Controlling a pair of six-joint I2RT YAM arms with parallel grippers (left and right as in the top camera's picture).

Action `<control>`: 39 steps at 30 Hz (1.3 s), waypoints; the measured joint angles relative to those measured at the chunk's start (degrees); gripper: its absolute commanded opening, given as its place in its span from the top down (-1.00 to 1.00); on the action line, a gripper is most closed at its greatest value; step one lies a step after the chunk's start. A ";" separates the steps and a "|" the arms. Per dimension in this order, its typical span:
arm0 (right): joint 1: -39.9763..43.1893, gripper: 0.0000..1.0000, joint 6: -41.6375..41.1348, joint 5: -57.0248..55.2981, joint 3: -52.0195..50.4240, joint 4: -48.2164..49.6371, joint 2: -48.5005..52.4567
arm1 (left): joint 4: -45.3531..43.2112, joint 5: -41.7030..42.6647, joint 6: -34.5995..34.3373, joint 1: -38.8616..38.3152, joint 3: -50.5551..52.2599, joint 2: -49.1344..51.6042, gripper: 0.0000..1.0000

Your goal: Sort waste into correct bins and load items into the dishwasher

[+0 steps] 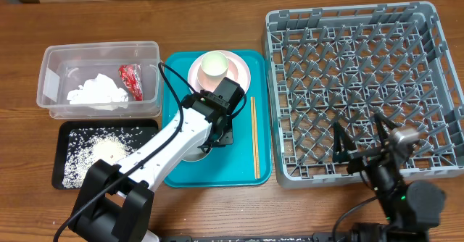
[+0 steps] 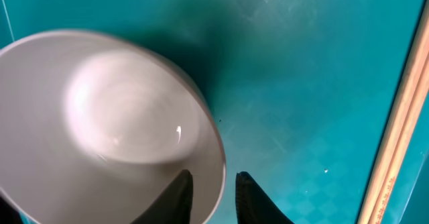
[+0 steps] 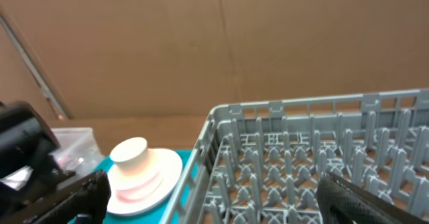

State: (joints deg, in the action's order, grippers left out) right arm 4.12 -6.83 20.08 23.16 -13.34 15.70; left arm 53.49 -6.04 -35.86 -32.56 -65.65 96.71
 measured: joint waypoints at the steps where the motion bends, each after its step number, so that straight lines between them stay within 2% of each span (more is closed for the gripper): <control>1: 0.02 -0.99 -0.17 0.68 3.34 -2.51 2.25 | -0.04 0.02 0.00 0.02 0.00 0.00 0.45; 5: 0.02 -0.99 -2.51 3.56 14.25 -10.29 9.97 | 0.22 1.42 0.00 0.59 -0.50 0.02 0.49; 7: 0.00 -0.99 -6.03 5.88 18.86 -12.00 13.42 | 0.96 3.41 0.31 2.21 -1.77 0.02 0.64; 9: 0.02 -1.00 -8.24 7.96 19.82 -11.67 14.40 | 2.03 6.05 1.49 4.31 -3.78 0.11 0.78; 11: 0.00 -1.00 -11.52 11.74 20.02 -11.85 15.15 | 3.48 10.45 4.00 7.72 -7.43 0.11 0.82; 18: 0.02 -0.99 -15.47 23.23 20.02 -13.53 18.18 | 8.07 24.09 12.17 19.06 -18.88 0.11 0.84; 22: 0.02 -0.99 -15.63 26.01 20.02 -14.69 19.74 | 8.92 35.63 16.81 27.74 -24.92 -0.33 0.78; 26: -0.66 -0.99 -15.61 26.80 20.02 -14.67 19.87 | 9.14 50.05 20.02 38.93 -27.58 -2.75 0.54; 28: -2.97 -0.96 -14.80 26.58 20.02 -14.58 20.22 | 10.19 53.77 20.90 43.87 -28.06 -3.63 0.44; 30: -9.81 -0.95 -13.20 24.76 20.02 -14.56 21.84 | 12.83 56.83 21.44 49.66 -28.24 -3.93 0.11; 32: -17.99 -0.85 -12.33 19.15 20.46 -14.56 24.92 | 15.02 57.79 21.62 52.26 -28.26 -3.93 -1.00; 33: -22.88 -0.77 -12.11 15.65 21.22 -14.64 27.32 | 16.02 58.16 22.05 53.05 -28.26 -3.93 -1.00; 35: -31.39 -0.77 -11.69 8.48 23.93 -15.82 33.33 | 17.64 58.03 22.14 53.81 -28.26 -3.93 -1.00; 39: -51.19 -0.50 -11.17 -12.24 37.05 -24.79 51.25 | 18.51 54.75 22.27 53.81 -28.26 -3.93 -1.00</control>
State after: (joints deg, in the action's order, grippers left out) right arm -47.07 -18.00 7.84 60.20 -38.13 66.96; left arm 72.01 48.71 -13.58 21.26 -93.91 92.77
